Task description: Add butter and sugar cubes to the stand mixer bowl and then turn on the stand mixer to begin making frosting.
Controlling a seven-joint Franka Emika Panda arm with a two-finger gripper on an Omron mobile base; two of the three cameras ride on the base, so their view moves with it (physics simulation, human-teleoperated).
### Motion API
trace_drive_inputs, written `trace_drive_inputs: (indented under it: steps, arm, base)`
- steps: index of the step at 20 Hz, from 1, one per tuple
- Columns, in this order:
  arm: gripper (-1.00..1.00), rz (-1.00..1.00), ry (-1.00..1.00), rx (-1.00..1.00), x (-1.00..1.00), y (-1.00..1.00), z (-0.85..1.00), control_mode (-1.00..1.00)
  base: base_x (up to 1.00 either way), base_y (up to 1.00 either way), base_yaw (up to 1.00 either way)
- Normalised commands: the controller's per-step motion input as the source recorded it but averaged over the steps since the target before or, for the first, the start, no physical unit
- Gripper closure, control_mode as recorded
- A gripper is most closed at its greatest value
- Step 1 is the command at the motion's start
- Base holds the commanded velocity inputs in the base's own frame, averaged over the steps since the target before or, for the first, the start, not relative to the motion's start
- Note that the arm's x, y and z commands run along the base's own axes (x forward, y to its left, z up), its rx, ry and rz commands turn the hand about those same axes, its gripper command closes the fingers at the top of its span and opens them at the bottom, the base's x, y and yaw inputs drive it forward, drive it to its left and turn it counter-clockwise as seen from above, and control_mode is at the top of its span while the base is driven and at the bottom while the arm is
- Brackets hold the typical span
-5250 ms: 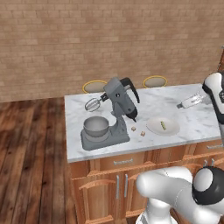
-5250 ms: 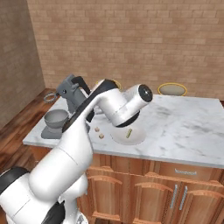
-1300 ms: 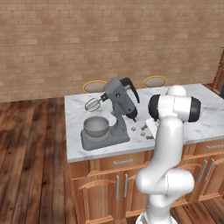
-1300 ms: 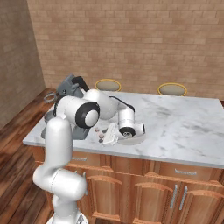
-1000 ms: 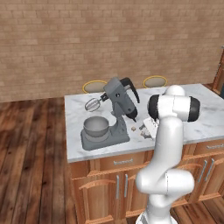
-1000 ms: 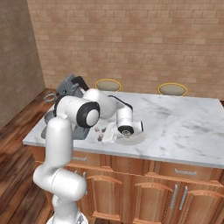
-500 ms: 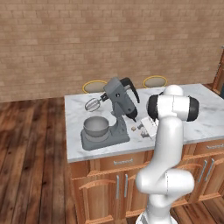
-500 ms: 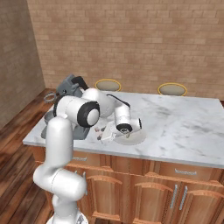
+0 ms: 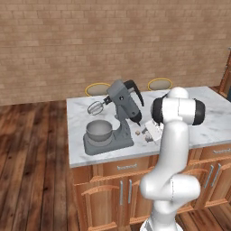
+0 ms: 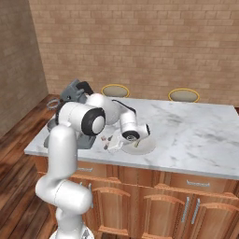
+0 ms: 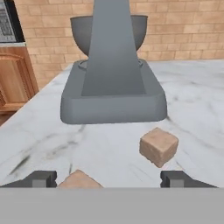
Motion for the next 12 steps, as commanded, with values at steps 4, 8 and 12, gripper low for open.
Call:
trace_drive_inputs:
  steps: [4, 8, 12]
  arm:
    - [1.00, -0.01, 0.00, -0.07, -0.02, -0.02, -0.23, -1.00]
    - [1.00, -0.04, 0.00, -0.07, -0.09, -0.13, -0.21, -1.00]
    - [1.00, -0.05, 0.00, -0.04, -0.18, -0.30, -0.08, -1.00]
  base:
    - [0.00, 0.00, 0.00]
    - [0.00, 0.00, 0.00]
    - [0.00, 0.00, 0.00]
